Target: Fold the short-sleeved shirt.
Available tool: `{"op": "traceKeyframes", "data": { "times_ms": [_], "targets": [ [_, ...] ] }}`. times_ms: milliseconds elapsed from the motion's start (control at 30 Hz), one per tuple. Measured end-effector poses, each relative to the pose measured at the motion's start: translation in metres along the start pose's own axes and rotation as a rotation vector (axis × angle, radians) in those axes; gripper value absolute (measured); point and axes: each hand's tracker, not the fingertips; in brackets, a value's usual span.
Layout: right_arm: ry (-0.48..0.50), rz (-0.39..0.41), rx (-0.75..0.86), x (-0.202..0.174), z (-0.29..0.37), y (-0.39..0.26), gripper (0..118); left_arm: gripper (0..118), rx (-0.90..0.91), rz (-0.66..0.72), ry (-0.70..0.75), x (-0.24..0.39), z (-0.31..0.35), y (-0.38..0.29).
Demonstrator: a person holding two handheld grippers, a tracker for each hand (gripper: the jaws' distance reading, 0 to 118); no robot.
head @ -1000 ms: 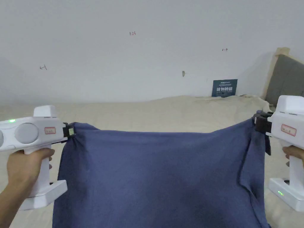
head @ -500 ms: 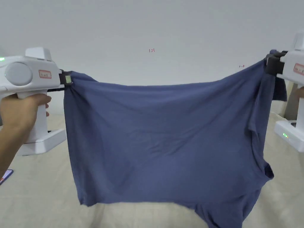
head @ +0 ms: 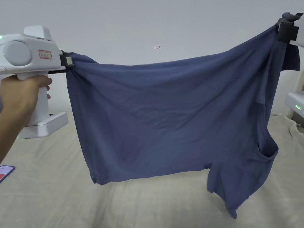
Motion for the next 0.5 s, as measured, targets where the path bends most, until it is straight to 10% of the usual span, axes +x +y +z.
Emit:
{"op": "traceKeyframes", "data": {
  "times_ms": [500],
  "targets": [
    [0.099,-0.036,-0.267,0.0,0.003,-0.18,2,0,-0.242,0.014,-0.031,-0.013,-0.043,-0.171]
  ]
}}
